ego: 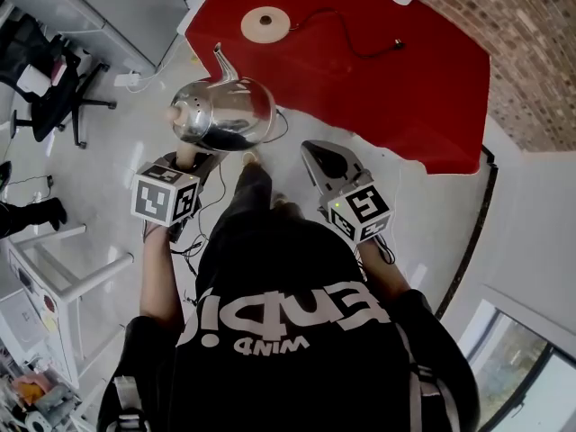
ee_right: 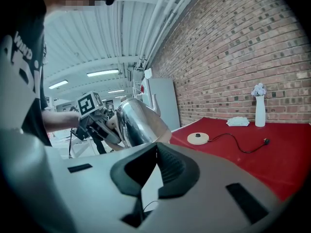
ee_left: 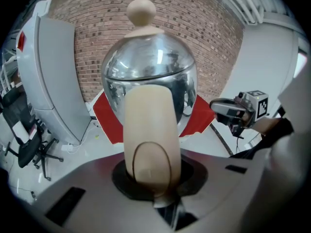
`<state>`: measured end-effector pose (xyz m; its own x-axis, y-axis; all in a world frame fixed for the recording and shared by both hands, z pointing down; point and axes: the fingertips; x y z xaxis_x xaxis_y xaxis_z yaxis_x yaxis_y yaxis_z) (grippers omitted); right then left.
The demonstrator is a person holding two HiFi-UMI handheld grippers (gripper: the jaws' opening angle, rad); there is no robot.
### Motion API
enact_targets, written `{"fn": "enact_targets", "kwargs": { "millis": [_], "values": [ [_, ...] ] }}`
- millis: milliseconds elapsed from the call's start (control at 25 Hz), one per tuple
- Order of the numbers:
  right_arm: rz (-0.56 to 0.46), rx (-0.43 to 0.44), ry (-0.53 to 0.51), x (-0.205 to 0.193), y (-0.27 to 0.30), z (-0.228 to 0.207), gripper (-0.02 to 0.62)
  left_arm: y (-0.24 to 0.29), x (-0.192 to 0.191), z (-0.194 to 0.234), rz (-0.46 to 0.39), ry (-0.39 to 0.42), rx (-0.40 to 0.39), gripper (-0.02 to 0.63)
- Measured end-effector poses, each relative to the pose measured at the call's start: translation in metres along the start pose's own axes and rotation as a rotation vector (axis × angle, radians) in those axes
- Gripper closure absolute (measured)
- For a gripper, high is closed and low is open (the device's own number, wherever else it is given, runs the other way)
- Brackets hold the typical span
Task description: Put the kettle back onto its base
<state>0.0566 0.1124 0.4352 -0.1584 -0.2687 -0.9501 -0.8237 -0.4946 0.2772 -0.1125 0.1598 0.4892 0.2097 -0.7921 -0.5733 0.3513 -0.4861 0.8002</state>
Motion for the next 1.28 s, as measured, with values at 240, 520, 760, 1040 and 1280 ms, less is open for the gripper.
{"fn": "enact_targets", "kwargs": {
  "millis": [240, 520, 760, 1040, 1280],
  "values": [
    [-0.008, -0.017, 0.0, 0.005, 0.012, -0.011, 0.572, 0.005, 0.016, 0.014, -0.016, 0.008, 0.008, 0.552],
    [-0.012, -0.04, 0.001, 0.008, 0.023, -0.026, 0.572, 0.02, 0.022, 0.024, -0.009, -0.002, -0.02, 0.552],
    [-0.015, -0.05, 0.015, 0.01, 0.044, -0.039, 0.574, 0.031, 0.037, 0.039, 0.002, 0.006, -0.031, 0.552],
    [-0.011, -0.05, 0.027, 0.024, 0.083, -0.058, 0.572, 0.044, 0.063, 0.067, 0.028, 0.023, -0.046, 0.552],
    [-0.027, -0.066, 0.042, 0.044, 0.121, -0.087, 0.572, 0.057, 0.095, 0.094, 0.026, 0.019, -0.074, 0.552]
  ]
}}
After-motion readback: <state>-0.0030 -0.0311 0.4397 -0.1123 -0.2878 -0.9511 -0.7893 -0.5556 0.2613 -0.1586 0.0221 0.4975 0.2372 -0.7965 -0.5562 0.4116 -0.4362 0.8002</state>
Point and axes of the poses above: the fingertips, and each gripper's own axes: y forward along the fingers, z to its left, x out of its top
